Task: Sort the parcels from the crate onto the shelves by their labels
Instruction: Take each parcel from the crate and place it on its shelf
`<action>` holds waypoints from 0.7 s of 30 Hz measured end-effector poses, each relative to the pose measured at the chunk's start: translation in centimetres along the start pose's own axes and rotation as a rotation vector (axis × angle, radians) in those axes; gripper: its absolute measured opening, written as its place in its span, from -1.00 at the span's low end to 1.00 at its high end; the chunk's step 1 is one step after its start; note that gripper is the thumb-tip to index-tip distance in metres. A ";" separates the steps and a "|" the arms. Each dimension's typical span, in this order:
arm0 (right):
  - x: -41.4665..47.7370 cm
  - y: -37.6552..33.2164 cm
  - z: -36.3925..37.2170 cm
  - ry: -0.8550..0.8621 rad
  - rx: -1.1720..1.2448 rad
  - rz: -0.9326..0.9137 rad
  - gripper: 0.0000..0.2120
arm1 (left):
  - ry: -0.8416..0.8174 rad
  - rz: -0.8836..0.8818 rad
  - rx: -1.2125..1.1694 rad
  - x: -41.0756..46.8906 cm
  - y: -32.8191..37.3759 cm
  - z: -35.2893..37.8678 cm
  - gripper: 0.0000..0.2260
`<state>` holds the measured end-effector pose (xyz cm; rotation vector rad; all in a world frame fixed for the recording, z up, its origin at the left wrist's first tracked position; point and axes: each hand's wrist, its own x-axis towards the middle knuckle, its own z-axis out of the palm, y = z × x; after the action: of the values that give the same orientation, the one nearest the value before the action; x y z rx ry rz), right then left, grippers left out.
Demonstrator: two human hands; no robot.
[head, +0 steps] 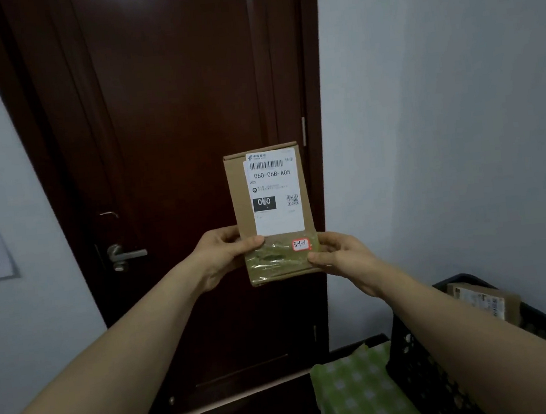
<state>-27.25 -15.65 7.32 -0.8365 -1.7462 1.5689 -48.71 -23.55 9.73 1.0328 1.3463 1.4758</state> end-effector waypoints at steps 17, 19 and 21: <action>2.6 -3.7 28.5 -0.649 0.176 -0.122 -0.64 | 0.770 0.070 0.100 -23.6 3.5 -18.8 -0.64; 0.6 -5.0 33.3 -0.789 0.201 -0.110 -0.64 | 0.889 0.106 0.119 -28.5 4.6 -20.4 -0.66; -2.0 -6.6 38.0 -0.918 0.201 -0.146 -0.62 | 0.995 0.146 0.155 -34.0 6.1 -21.8 -0.71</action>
<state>-56.91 -40.24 10.63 0.1762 -2.1036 2.1535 -60.28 -62.50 13.40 0.4561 2.1116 2.1477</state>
